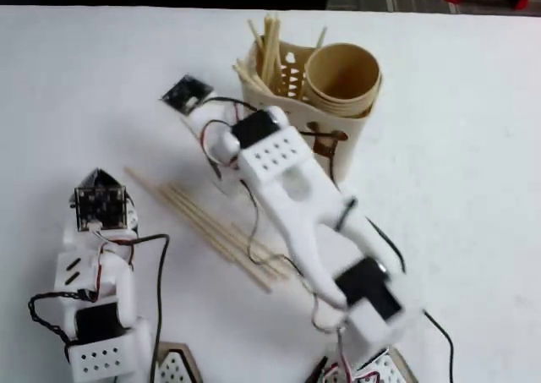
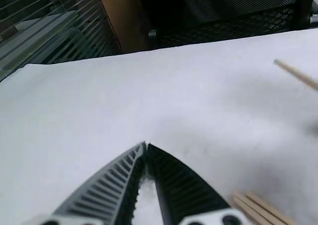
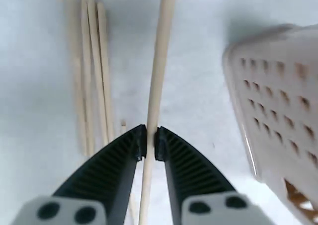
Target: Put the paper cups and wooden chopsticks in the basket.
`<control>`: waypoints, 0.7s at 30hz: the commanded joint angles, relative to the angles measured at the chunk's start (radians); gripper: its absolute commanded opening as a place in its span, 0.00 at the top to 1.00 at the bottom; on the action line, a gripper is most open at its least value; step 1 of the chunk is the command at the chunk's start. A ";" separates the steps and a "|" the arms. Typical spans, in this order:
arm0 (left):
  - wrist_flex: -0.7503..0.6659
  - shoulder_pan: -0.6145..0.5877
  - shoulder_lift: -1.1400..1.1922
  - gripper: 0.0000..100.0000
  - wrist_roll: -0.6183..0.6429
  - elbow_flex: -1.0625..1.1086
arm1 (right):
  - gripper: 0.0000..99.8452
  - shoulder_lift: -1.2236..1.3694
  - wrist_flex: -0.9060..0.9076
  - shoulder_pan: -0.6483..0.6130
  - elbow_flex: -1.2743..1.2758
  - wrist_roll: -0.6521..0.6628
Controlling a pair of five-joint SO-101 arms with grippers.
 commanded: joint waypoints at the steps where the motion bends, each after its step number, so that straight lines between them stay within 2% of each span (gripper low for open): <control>1: -0.025 -0.004 -0.016 0.97 0.000 -0.003 | 0.98 -0.263 -0.019 0.001 0.049 -0.081; 5: -0.025 -0.004 -0.016 0.97 0.000 -0.003 | 0.98 -0.449 -0.038 -0.004 0.075 -0.186; 9: -0.025 -0.004 -0.016 0.97 0.000 -0.003 | 0.98 -0.549 -0.163 0.004 0.080 -0.318; 21: -0.025 -0.004 -0.016 0.97 0.000 -0.003 | 0.98 -0.561 -0.687 0.133 0.081 -0.327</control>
